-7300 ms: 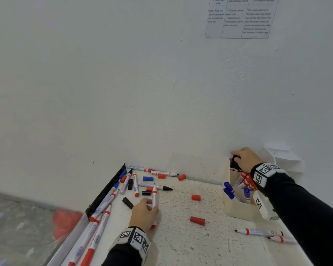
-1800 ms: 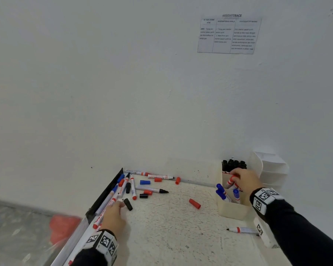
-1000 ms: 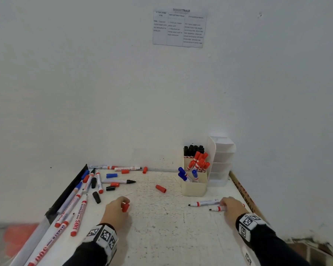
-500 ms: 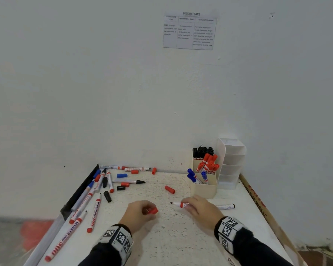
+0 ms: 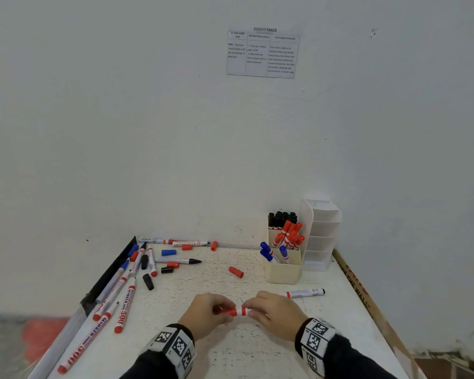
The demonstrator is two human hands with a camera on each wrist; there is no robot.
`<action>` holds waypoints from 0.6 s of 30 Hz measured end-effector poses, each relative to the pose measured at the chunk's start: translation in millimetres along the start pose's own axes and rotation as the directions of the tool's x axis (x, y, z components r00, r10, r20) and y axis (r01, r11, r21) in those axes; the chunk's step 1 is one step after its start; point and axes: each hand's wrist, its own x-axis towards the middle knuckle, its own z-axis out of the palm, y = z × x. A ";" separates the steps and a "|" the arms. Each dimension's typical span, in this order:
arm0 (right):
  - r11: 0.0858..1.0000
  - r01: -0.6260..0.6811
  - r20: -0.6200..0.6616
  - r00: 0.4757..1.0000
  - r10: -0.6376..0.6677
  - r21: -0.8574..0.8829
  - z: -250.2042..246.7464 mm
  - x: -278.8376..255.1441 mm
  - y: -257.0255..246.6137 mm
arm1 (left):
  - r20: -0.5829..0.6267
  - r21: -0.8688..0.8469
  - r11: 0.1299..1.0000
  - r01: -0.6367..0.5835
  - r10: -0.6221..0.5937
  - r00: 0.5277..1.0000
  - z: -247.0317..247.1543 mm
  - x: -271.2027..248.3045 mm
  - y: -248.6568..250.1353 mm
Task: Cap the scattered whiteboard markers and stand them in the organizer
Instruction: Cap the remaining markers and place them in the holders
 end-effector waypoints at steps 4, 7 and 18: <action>1.000 0.003 0.017 1.000 -0.003 0.024 -3.5 -4.6 -6.9 | 0.077 -0.004 1.000 -0.019 0.019 0.997 5.7 0.3 6.2; 0.999 0.030 -0.028 0.999 -0.030 0.024 -5.3 -6.8 -16.0 | -0.028 -0.078 0.996 -0.035 0.032 0.999 14.2 0.1 12.3; 0.815 -0.136 0.119 0.989 0.083 0.563 -20.5 -16.7 -3.5 | -0.123 -0.037 0.973 -0.226 0.220 0.968 25.0 15.1 49.6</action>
